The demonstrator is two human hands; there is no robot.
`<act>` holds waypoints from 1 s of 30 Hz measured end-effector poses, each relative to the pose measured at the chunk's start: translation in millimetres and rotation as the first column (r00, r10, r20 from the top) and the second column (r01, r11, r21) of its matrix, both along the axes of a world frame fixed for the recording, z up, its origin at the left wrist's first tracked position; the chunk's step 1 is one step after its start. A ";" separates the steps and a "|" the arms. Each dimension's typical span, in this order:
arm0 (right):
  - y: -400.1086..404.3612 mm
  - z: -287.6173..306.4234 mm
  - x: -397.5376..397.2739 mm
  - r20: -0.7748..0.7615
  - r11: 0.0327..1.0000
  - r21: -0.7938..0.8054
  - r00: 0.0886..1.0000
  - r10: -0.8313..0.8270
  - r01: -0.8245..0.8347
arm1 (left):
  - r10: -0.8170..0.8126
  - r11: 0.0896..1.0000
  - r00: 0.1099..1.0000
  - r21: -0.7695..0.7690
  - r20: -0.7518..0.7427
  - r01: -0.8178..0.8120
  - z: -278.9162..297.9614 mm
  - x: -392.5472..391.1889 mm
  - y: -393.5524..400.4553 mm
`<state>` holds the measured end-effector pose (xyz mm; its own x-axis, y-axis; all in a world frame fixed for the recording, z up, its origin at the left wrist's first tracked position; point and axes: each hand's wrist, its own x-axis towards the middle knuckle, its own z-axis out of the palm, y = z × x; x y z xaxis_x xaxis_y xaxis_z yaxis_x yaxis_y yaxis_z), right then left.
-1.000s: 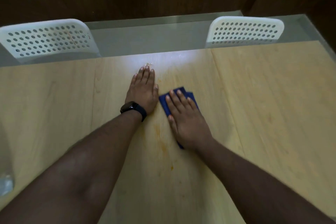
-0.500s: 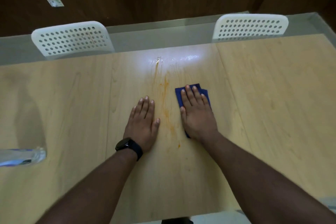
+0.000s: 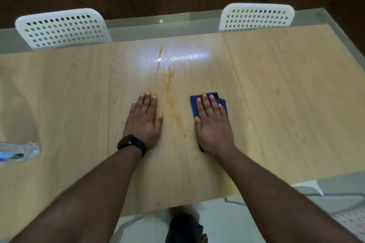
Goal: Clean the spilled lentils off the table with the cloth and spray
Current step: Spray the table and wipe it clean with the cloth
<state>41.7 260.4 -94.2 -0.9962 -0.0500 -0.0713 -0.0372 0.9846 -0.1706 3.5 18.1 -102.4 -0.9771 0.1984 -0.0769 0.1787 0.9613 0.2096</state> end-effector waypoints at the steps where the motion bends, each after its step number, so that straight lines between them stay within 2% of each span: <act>1: -8.2 -0.7 1.4 0.001 1.000 -0.002 1.000 0.015 -0.015 | -0.001 1.000 1.000 -0.001 0.000 0.001 -0.5 -0.7 -0.6; 6: -22.8 2.2 77.7 0.034 0.988 -0.052 0.988 0.149 -0.147 | -0.005 1.000 1.000 -0.004 -0.008 0.005 2.5 2.4 -2.0; 11: 22.3 4.8 132.7 0.064 0.972 -0.009 0.970 0.234 -0.234 | -0.002 1.000 1.000 -0.016 0.000 0.002 6.3 4.1 0.4; 14: 30.3 0.1 110.0 0.033 0.991 0.008 0.991 0.133 -0.133 | 0.007 1.000 1.000 -0.027 -0.011 -0.008 2.7 4.4 -0.3; 17: 3.9 -0.5 71.5 0.007 1.000 -0.018 1.000 -0.016 0.016 | 0.000 1.000 1.000 -0.025 -0.025 0.000 1.1 4.5 0.4; 19: -22.0 -0.6 61.5 -0.006 0.999 -0.024 1.000 -0.028 0.027 | -0.003 1.000 1.000 -0.017 -0.028 0.002 -1.2 3.9 -0.2; 24: -61.4 -0.6 115.5 0.001 0.991 -0.074 0.994 0.114 -0.113 | -0.004 1.000 1.000 -0.015 -0.025 0.003 1.7 4.7 0.5; 27: -37.7 0.0 146.8 0.026 0.974 -0.073 0.976 0.216 -0.214 | -0.002 1.000 1.000 -0.015 -0.014 0.002 3.0 5.5 0.6; 30: -9.9 2.8 141.8 0.045 0.970 -0.036 0.970 0.240 -0.239 | 0.001 1.000 1.000 -0.018 -0.012 -0.002 4.3 5.0 0.8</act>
<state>183.5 250.5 -91.4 -0.9504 -0.2895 -0.1138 -0.2623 0.9425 -0.2070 8.5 18.9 -98.1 -0.9783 0.1957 -0.0687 0.1797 0.9651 0.1904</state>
